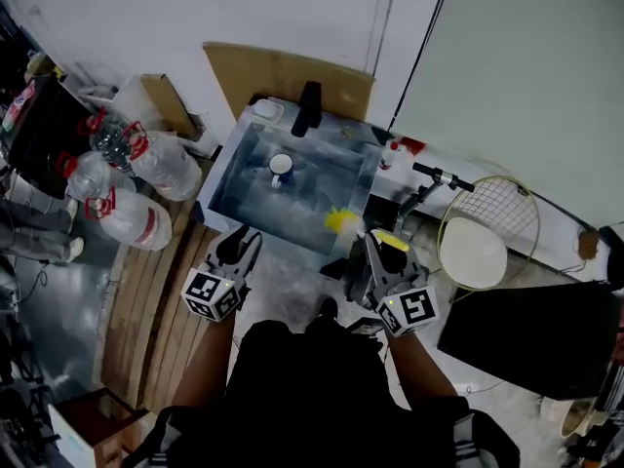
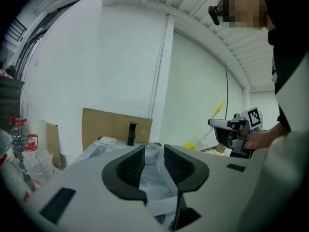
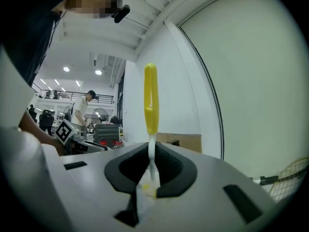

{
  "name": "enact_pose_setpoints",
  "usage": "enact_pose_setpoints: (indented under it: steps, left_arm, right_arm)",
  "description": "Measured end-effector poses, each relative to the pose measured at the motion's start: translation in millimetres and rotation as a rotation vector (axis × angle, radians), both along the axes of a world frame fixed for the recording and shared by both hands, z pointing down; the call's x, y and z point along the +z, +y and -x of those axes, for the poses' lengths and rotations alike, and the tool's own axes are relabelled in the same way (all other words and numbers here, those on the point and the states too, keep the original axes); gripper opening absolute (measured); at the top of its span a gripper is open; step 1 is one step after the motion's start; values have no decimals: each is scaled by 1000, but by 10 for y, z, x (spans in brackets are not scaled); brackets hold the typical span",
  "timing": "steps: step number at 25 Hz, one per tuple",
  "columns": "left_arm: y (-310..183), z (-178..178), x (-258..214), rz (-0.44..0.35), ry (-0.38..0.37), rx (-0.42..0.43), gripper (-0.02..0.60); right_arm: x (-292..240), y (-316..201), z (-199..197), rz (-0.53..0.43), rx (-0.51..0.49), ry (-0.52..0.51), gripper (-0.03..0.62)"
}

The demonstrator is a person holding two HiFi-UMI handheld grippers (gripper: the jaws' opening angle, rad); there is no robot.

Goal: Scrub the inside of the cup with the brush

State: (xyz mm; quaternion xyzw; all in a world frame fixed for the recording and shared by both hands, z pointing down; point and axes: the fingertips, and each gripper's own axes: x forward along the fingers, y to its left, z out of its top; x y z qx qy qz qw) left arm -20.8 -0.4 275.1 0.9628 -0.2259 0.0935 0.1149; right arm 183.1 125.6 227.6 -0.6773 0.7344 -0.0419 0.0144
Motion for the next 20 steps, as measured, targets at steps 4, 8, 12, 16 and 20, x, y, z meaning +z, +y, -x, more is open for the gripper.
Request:
enact_pose_setpoints:
  steps: [4, 8, 12, 16, 20]
  left_arm:
    - [-197, -137, 182, 16, -73, -19, 161]
    - [-476, -239, 415, 53, -150, -18, 184]
    - [-830, -350, 746, 98, -230, -1, 199]
    - [-1189, -478, 1128, 148, -313, 51, 206]
    - [-1495, -651, 1436, 178, -362, 94, 207]
  right_arm:
    - [126, -286, -122, -9, -42, -32, 41]
    - [265, -568, -194, 0, -55, -55, 41]
    - [400, -898, -258, 23, -57, -44, 41]
    - [526, -1272, -270, 56, -43, -29, 42]
    - [628, -1625, -224, 84, -39, -4, 41]
